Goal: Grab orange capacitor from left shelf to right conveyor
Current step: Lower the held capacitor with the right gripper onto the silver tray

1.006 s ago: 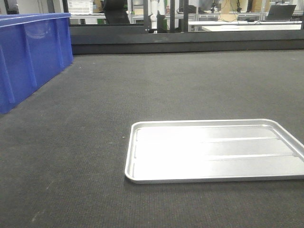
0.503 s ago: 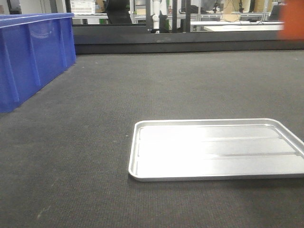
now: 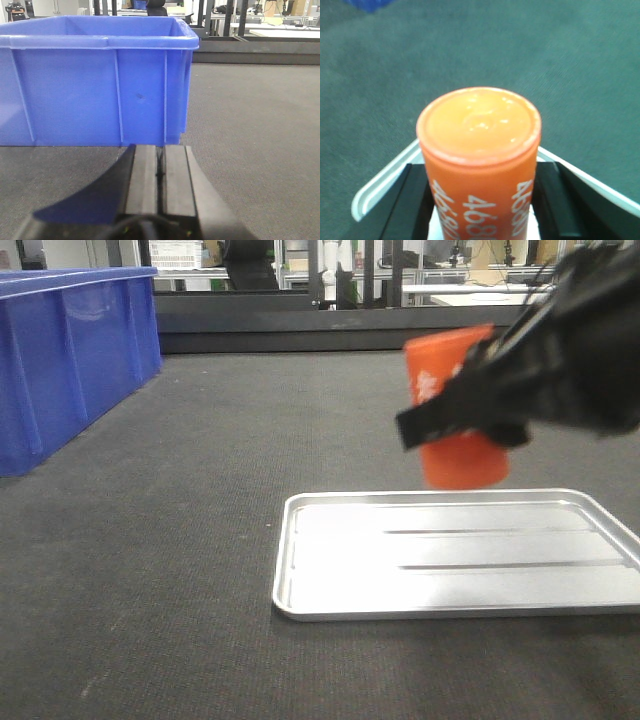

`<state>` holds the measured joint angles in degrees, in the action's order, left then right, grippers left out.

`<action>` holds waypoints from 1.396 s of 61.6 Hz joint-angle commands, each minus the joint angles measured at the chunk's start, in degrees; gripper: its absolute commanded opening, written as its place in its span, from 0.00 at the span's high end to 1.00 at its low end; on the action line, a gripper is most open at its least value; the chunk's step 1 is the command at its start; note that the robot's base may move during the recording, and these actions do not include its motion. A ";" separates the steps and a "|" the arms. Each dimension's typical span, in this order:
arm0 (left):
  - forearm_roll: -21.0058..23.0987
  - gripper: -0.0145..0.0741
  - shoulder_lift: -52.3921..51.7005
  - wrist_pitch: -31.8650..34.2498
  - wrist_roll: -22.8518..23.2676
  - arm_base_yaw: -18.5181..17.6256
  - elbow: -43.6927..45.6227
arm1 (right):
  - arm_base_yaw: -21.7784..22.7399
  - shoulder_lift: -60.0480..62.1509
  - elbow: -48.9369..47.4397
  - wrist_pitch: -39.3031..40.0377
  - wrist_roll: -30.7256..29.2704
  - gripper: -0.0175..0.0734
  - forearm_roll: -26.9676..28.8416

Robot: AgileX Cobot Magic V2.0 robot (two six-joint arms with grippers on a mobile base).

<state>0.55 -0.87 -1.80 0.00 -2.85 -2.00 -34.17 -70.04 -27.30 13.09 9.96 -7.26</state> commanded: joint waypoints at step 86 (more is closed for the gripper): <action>0.18 0.98 -0.46 4.99 0.00 -0.12 -1.25 | 0.28 -10.06 -1.61 15.61 -0.02 0.46 -0.21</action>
<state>0.55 -0.87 -1.80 0.00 -2.85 -2.00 -34.13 -81.07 -27.30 26.05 10.06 -7.26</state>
